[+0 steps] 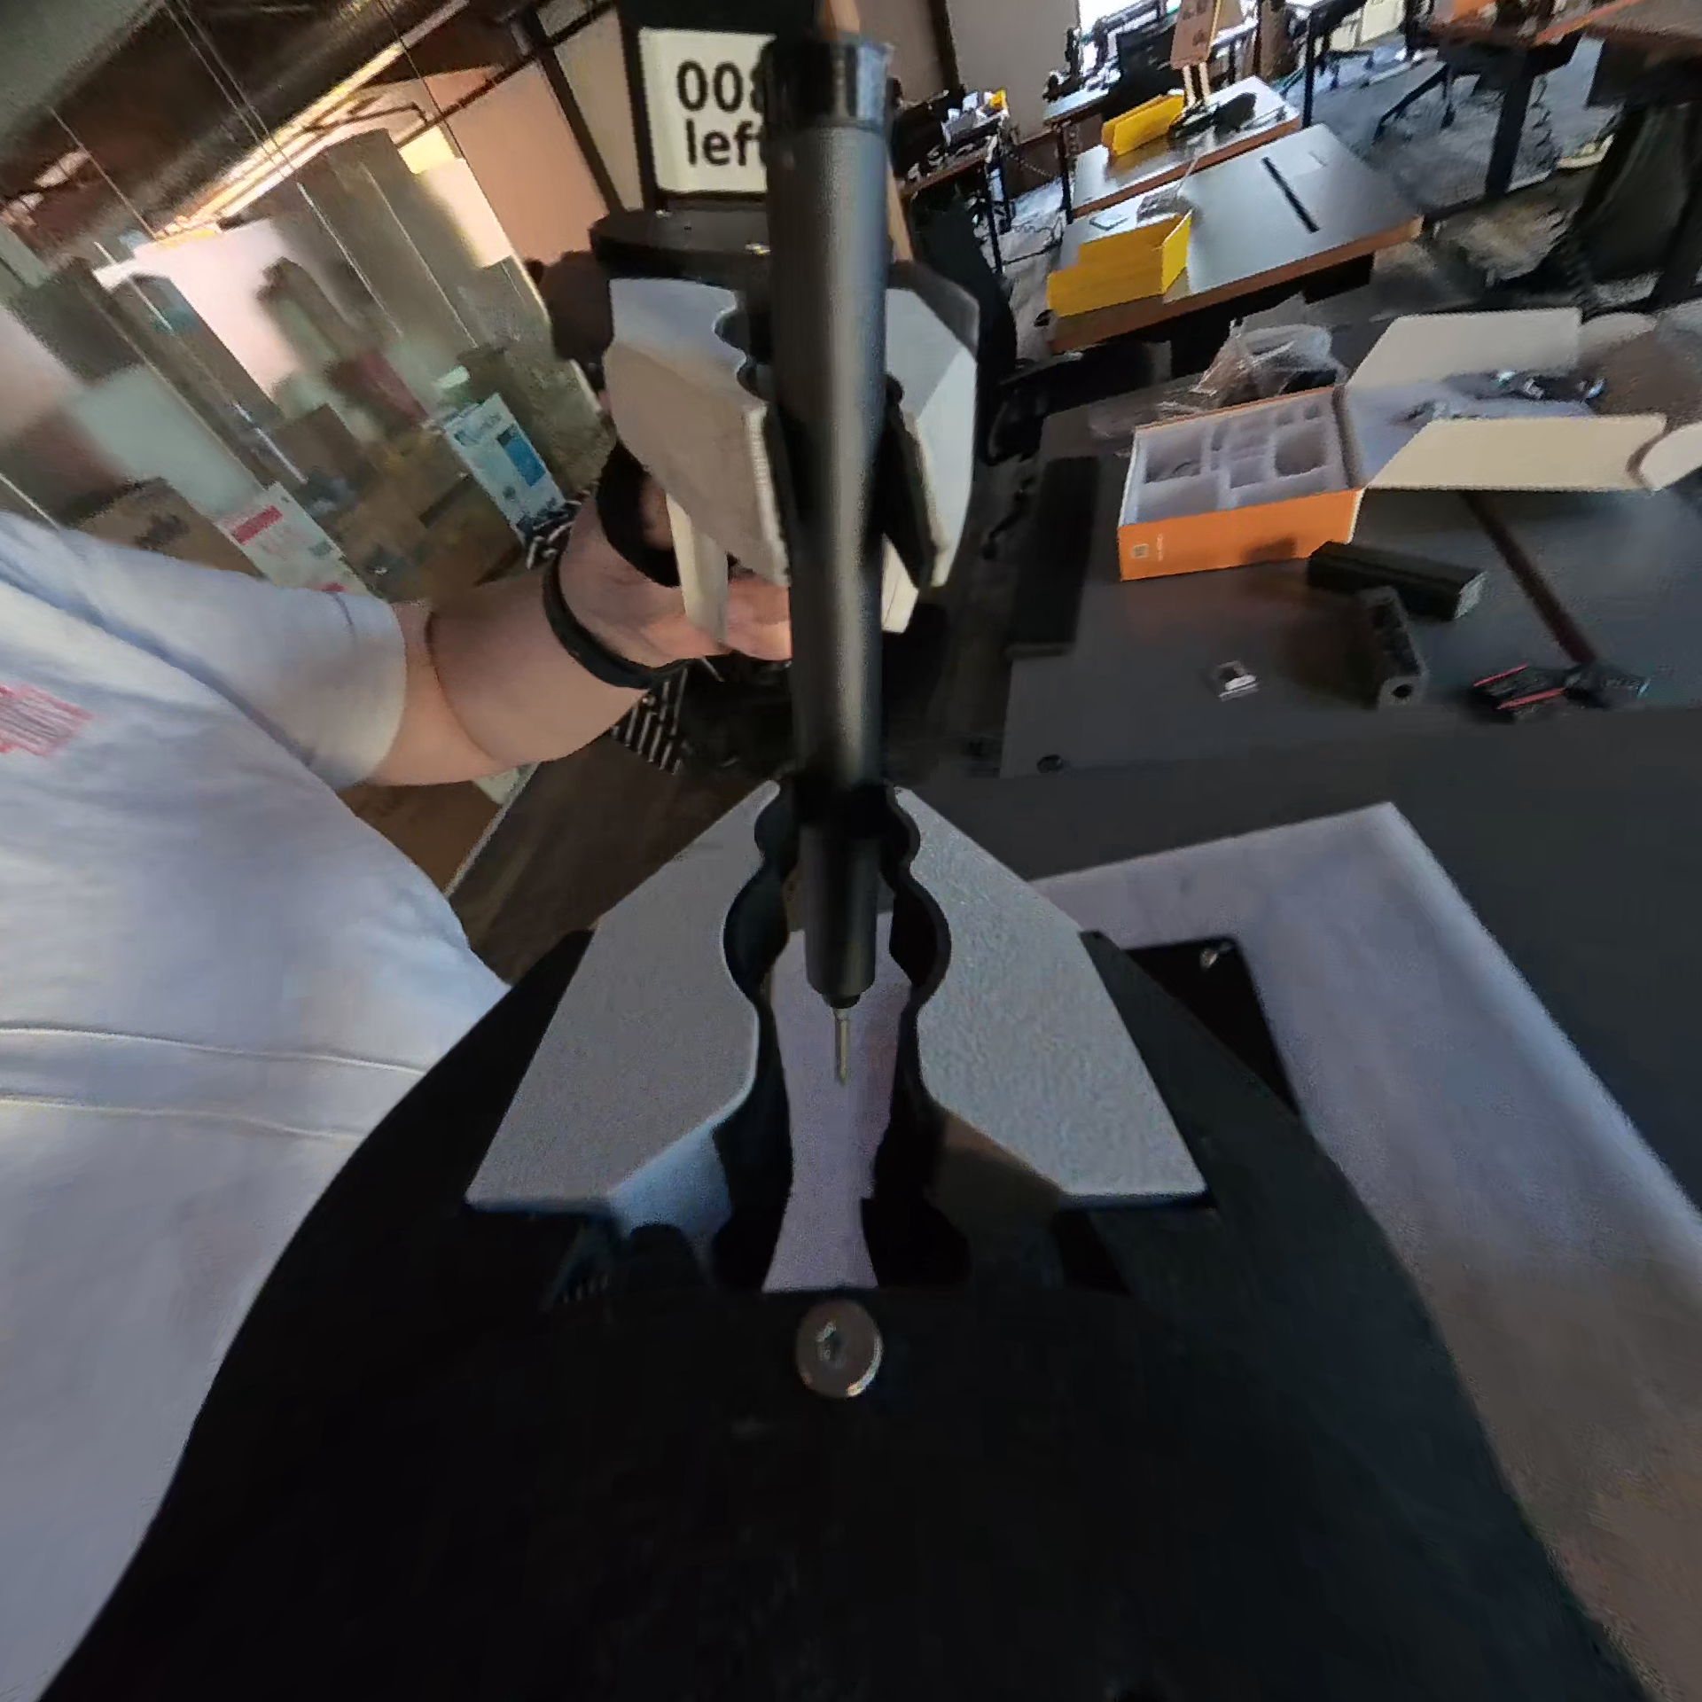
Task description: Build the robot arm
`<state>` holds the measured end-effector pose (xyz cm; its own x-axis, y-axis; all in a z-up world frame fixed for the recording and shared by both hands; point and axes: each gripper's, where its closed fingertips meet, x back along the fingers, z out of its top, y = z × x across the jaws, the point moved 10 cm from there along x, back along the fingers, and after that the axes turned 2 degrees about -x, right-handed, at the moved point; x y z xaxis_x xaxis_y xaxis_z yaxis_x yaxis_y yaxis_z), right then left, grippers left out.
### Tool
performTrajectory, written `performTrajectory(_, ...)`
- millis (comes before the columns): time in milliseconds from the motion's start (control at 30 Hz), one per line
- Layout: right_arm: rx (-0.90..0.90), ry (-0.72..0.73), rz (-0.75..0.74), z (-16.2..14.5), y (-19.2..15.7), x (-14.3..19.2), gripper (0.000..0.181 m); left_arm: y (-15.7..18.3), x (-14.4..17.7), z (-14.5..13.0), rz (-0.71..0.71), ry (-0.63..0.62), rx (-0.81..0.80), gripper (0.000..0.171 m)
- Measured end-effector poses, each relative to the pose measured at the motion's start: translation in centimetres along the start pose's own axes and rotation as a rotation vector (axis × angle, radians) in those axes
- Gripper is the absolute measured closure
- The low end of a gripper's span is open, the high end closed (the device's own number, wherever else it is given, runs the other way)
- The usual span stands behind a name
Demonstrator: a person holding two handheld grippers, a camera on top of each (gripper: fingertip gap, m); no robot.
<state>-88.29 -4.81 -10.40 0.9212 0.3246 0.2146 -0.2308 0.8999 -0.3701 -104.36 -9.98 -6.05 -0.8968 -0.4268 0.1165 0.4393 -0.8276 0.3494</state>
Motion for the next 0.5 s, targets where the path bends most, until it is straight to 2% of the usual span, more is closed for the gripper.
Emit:
performTrajectory(133, 0.073, 0.004, -0.071, 0.8, 2.1, -2.7, 0.166, -3.1, 2.0, 0.5, -0.019, -0.038, -0.05, 0.156)
performTrajectory(300, 0.082, 0.007, -0.147, 0.5, 4.1, -4.6, 0.166, -6.1, 2.3, 0.4, -0.057, -0.098, -0.102, 0.156)
performTrajectory(500, 0.285, 0.147, -0.162, 1.0, 5.9, -3.3, 0.166, -5.8, 0.1, 2.9, 0.005, -0.236, -0.326, 0.156)
